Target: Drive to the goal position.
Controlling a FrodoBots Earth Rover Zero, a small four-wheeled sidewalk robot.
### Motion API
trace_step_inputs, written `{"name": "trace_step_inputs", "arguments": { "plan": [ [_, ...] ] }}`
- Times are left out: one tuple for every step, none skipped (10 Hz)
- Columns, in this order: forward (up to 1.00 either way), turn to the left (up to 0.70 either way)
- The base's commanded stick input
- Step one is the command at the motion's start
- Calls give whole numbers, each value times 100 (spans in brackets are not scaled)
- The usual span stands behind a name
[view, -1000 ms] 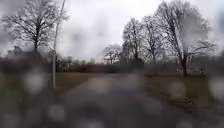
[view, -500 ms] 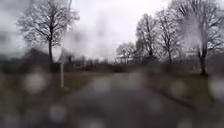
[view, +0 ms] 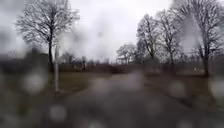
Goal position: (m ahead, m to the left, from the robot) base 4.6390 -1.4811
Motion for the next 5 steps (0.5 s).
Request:
{"name": "trace_step_inputs", "arguments": {
  "plan": [
    [85,0],
    [85,0],
    [85,0],
    [85,0],
    [85,0]
  ]
}}
